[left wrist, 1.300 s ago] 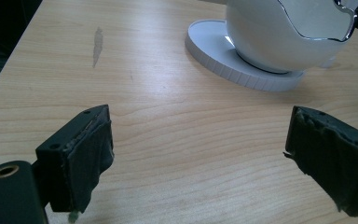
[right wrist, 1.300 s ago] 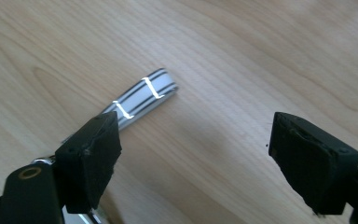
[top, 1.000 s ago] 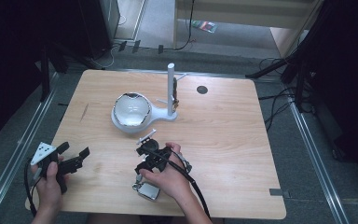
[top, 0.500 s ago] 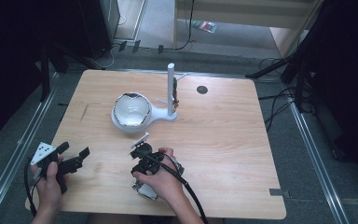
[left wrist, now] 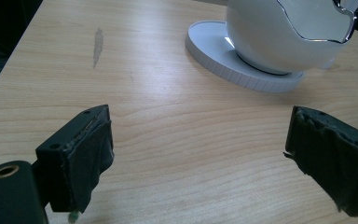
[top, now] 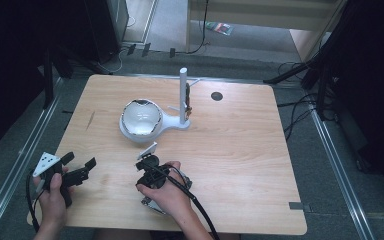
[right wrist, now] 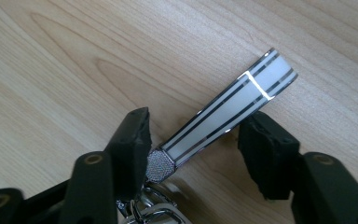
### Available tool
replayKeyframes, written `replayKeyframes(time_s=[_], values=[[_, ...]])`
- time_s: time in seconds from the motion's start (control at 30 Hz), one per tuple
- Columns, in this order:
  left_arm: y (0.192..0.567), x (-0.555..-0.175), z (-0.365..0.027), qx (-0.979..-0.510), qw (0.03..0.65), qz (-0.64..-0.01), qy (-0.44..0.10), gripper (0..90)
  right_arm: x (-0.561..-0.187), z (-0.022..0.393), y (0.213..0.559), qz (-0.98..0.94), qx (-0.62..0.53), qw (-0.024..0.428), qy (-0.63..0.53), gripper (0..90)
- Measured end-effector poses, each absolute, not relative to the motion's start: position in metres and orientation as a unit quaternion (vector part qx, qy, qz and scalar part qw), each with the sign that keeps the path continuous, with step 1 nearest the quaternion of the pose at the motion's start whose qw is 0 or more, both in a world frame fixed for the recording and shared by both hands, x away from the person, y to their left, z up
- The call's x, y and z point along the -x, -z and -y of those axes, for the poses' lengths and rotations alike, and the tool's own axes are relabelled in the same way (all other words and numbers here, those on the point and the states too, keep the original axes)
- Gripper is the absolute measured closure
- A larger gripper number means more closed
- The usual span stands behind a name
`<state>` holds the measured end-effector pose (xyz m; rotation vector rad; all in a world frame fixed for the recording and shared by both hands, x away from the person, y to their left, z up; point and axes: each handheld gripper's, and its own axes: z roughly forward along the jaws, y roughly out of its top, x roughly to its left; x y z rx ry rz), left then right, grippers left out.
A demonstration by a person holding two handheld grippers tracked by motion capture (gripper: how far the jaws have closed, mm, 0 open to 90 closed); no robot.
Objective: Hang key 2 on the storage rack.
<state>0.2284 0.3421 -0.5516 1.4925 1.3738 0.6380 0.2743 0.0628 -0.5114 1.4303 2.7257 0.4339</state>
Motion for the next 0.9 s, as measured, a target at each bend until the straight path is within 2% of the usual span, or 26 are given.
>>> replayKeyframes(time_s=[0.3, 0.33, 0.4, 0.7, 0.9], values=[[0.552, -0.228, -0.342, -0.614, 0.486, -0.564, -0.262, 8.1, -0.271, -0.068, 0.513, -0.882, -0.448, 0.039, -0.142, 61.8], [0.552, -0.228, -0.342, -0.613, 0.486, -0.565, -0.262, 8.1, -0.270, -0.069, 0.513, -0.885, -0.442, 0.055, -0.135, 68.4], [0.552, -0.228, -0.342, -0.613, 0.487, -0.564, -0.262, 8.1, -0.270, -0.070, 0.513, -0.887, -0.438, 0.066, -0.129, 75.5], [0.552, -0.228, -0.342, -0.613, 0.487, -0.564, -0.262, 8.1, -0.277, -0.060, 0.512, -0.891, -0.428, 0.036, -0.145, 77.6], [0.552, -0.229, -0.342, -0.613, 0.488, -0.564, -0.261, 8.1, -0.276, -0.054, 0.510, -0.886, -0.430, 0.039, -0.169, 77.7]])
